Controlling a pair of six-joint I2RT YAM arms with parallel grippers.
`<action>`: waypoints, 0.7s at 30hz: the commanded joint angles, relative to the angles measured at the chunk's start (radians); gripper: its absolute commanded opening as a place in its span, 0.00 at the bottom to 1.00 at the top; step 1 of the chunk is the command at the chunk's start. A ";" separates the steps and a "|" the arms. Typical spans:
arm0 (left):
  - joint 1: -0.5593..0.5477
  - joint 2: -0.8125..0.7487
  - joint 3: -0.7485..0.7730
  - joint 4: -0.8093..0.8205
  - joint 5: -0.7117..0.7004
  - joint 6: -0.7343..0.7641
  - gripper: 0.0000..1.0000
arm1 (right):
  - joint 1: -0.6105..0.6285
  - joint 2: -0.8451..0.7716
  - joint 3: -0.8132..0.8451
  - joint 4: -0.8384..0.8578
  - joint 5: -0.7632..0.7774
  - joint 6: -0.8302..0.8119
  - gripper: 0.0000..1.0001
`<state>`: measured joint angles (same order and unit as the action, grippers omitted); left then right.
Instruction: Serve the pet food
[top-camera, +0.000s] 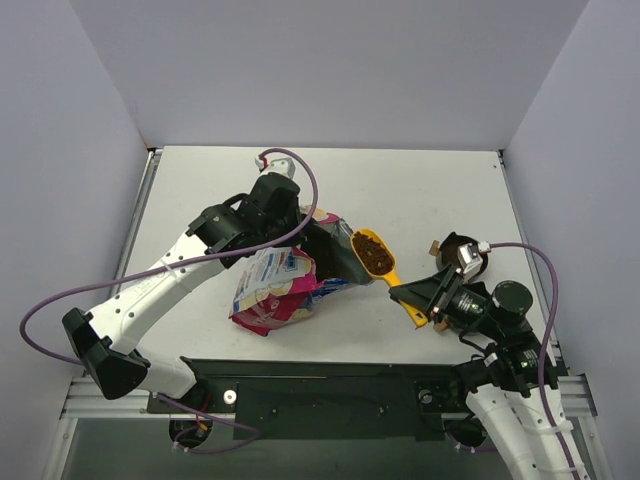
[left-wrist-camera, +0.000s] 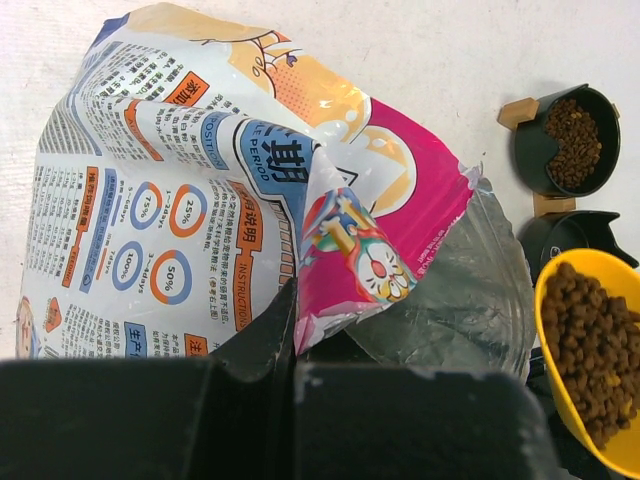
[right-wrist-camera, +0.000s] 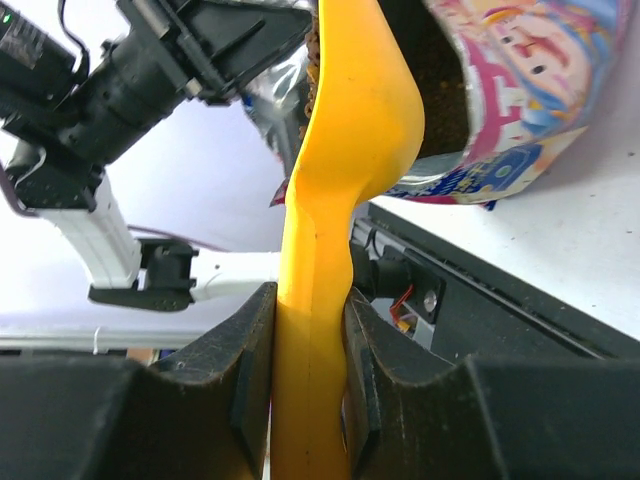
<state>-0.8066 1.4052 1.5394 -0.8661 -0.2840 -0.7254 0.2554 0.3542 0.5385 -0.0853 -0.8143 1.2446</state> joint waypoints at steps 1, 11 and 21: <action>0.012 -0.054 -0.001 0.095 -0.027 -0.023 0.00 | -0.008 -0.038 0.055 -0.076 0.130 -0.040 0.00; 0.009 -0.074 -0.025 0.098 -0.020 -0.040 0.00 | -0.011 -0.130 0.048 -0.151 0.332 -0.048 0.00; 0.007 -0.057 0.013 0.088 -0.004 -0.022 0.00 | -0.010 -0.209 0.012 -0.186 0.521 -0.036 0.00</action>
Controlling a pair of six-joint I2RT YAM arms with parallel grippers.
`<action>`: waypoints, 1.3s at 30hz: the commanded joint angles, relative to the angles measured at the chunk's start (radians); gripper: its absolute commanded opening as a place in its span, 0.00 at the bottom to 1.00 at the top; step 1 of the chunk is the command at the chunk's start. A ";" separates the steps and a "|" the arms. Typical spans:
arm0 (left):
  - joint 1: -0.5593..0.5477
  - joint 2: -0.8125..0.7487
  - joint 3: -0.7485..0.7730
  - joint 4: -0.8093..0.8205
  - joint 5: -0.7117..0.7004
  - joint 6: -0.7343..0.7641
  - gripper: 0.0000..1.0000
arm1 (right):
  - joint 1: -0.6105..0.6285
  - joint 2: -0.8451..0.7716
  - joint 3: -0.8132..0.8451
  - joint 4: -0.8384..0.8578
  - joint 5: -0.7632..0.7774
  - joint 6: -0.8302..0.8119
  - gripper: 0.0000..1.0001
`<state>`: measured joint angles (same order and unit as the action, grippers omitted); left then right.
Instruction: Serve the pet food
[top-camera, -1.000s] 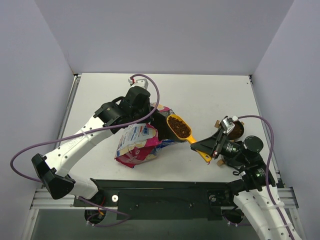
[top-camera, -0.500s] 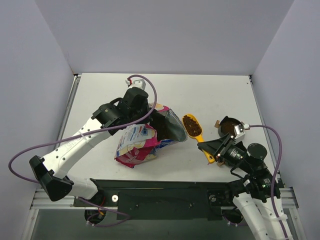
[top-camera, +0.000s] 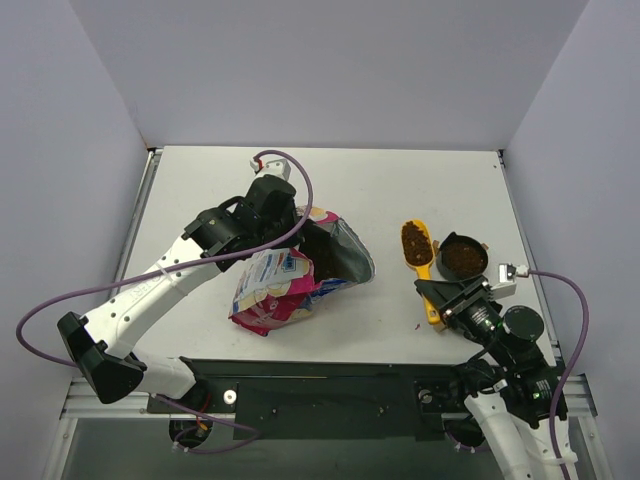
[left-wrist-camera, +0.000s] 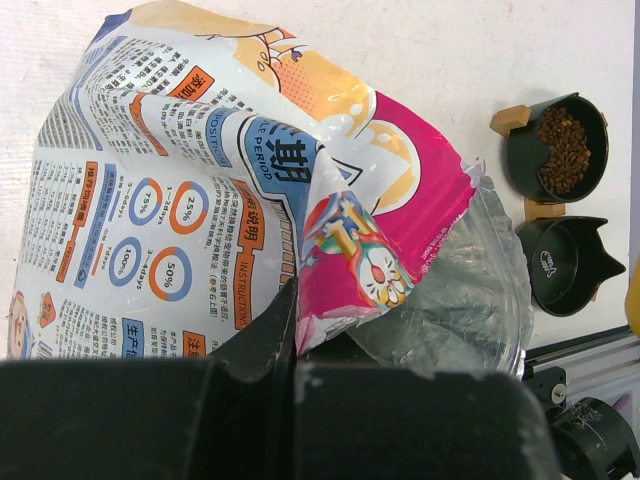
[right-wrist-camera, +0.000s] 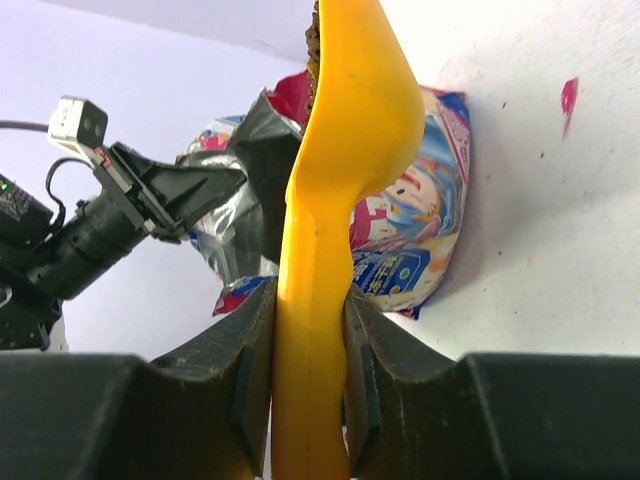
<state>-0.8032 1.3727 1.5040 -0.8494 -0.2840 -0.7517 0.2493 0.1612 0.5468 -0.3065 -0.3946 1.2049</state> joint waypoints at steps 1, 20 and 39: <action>0.004 -0.020 0.054 0.070 0.003 0.006 0.00 | -0.004 -0.014 0.004 0.030 0.115 0.002 0.00; -0.005 0.000 0.067 0.067 0.046 0.035 0.00 | -0.004 -0.133 -0.019 -0.204 0.549 0.078 0.00; -0.005 0.019 0.075 0.081 0.068 0.064 0.00 | 0.001 -0.213 -0.024 -0.384 0.632 0.093 0.00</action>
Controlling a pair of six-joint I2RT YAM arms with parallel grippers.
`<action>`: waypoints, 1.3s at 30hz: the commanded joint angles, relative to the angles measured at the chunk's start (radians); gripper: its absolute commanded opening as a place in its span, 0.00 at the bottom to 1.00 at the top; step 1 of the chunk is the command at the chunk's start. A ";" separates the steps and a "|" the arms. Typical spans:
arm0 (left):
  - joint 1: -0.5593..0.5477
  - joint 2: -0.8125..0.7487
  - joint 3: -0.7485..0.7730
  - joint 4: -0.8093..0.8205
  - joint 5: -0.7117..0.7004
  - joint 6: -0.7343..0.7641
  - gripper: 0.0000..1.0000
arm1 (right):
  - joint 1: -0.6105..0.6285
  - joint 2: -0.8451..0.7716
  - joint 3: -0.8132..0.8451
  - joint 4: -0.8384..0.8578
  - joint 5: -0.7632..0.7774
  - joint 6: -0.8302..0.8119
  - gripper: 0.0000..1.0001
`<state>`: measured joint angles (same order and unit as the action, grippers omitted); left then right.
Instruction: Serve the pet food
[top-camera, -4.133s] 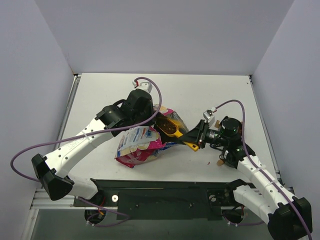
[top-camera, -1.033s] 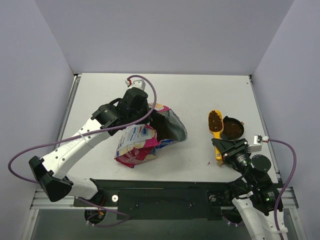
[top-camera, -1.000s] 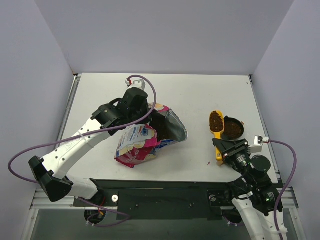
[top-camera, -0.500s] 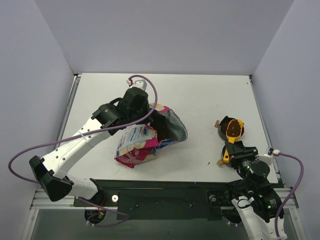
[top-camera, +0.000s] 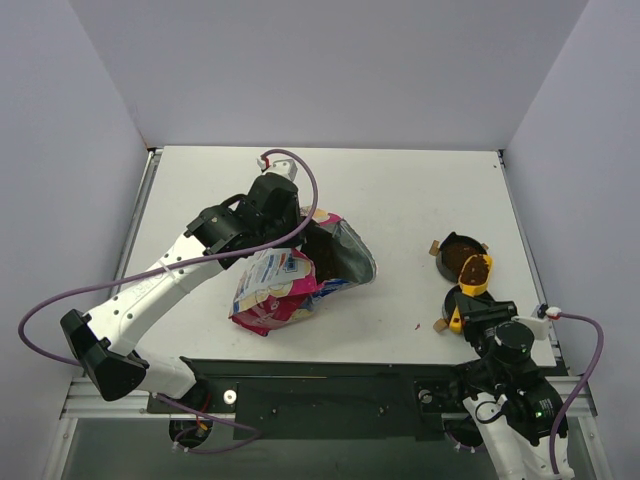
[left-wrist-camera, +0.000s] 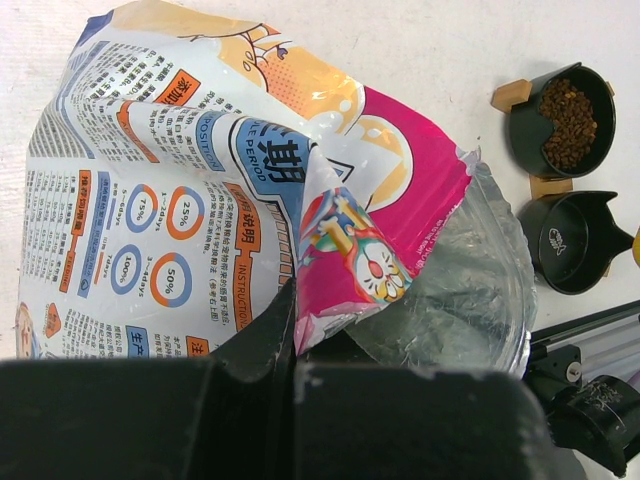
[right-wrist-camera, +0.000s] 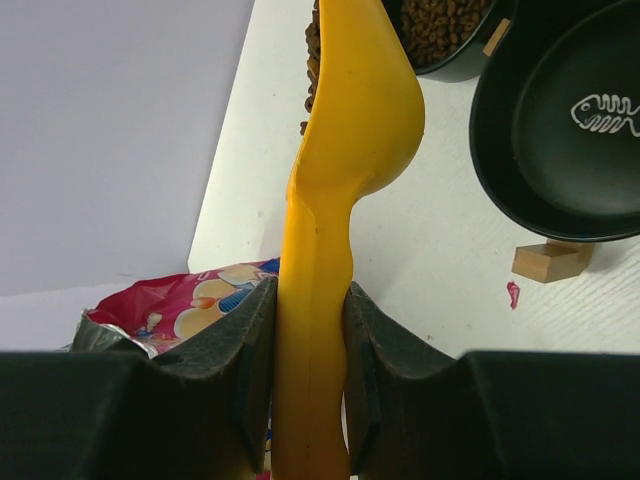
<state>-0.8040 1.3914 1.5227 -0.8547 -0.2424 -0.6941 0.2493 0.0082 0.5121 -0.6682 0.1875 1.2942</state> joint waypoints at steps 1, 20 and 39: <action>-0.003 0.000 0.054 0.088 0.029 0.007 0.00 | 0.002 -0.065 0.016 -0.030 0.053 0.001 0.00; -0.004 -0.006 0.053 0.103 0.034 -0.002 0.00 | 0.013 -0.106 0.037 -0.237 0.064 -0.033 0.00; -0.004 -0.015 0.036 0.112 0.028 -0.018 0.00 | 0.021 -0.082 0.003 -0.357 0.101 -0.006 0.00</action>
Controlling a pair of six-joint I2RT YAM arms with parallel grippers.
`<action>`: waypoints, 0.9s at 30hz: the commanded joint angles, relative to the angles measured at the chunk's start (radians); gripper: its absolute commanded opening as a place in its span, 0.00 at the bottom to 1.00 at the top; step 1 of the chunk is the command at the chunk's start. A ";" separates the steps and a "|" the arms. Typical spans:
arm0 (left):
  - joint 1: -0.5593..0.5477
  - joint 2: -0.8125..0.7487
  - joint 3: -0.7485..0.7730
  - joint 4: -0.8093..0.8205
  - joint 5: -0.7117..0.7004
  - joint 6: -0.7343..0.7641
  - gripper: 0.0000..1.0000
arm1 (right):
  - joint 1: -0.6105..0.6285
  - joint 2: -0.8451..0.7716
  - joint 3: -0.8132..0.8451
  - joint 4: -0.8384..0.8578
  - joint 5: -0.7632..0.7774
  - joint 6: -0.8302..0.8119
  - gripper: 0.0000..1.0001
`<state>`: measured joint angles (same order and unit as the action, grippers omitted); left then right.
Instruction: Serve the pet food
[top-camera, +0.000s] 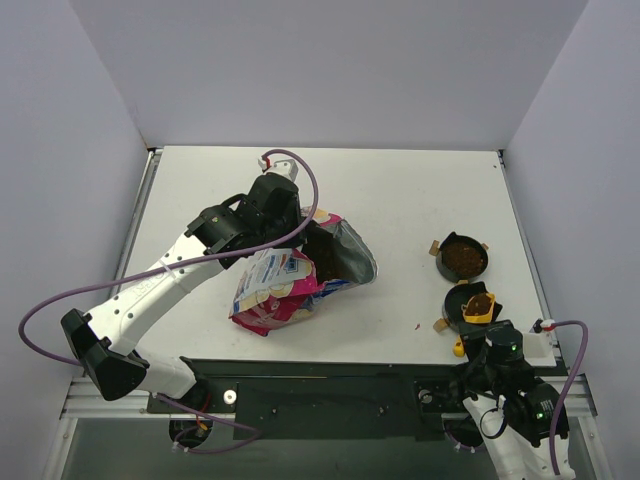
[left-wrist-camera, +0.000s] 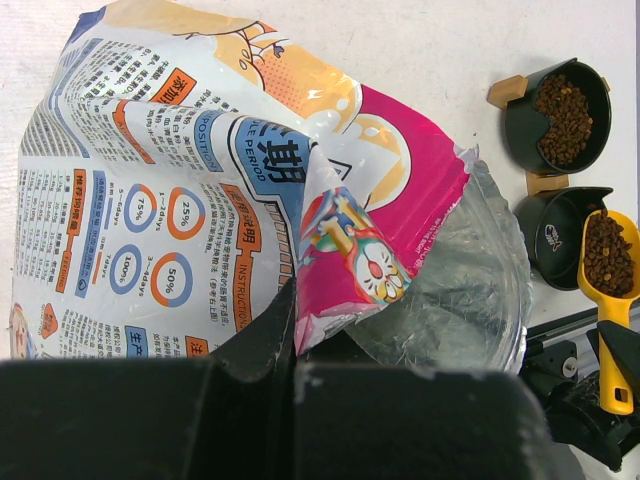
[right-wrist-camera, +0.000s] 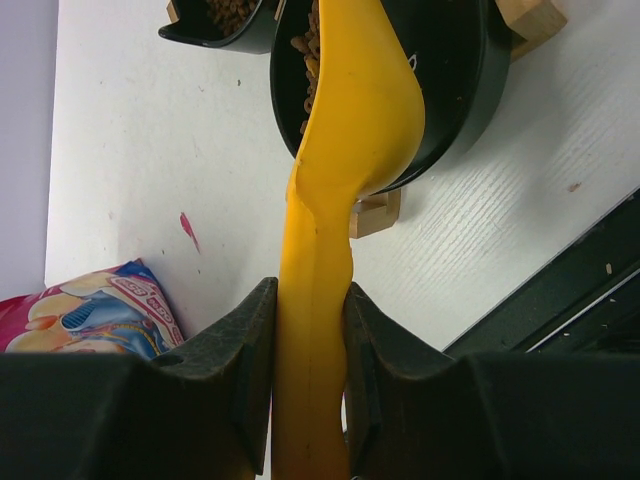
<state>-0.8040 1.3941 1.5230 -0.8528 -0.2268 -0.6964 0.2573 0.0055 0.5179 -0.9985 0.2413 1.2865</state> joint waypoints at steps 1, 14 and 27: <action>-0.003 -0.018 0.031 0.113 0.012 -0.017 0.00 | 0.013 -0.076 -0.005 -0.025 0.047 0.005 0.00; -0.003 -0.015 0.040 0.110 0.010 -0.014 0.00 | 0.016 -0.009 -0.030 -0.025 0.021 -0.001 0.00; -0.004 -0.035 0.003 0.143 0.010 -0.028 0.00 | 0.016 0.198 0.109 -0.138 0.023 -0.015 0.00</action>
<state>-0.8040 1.3941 1.5227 -0.8505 -0.2272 -0.7013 0.2680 0.1276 0.5564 -1.0531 0.2363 1.2827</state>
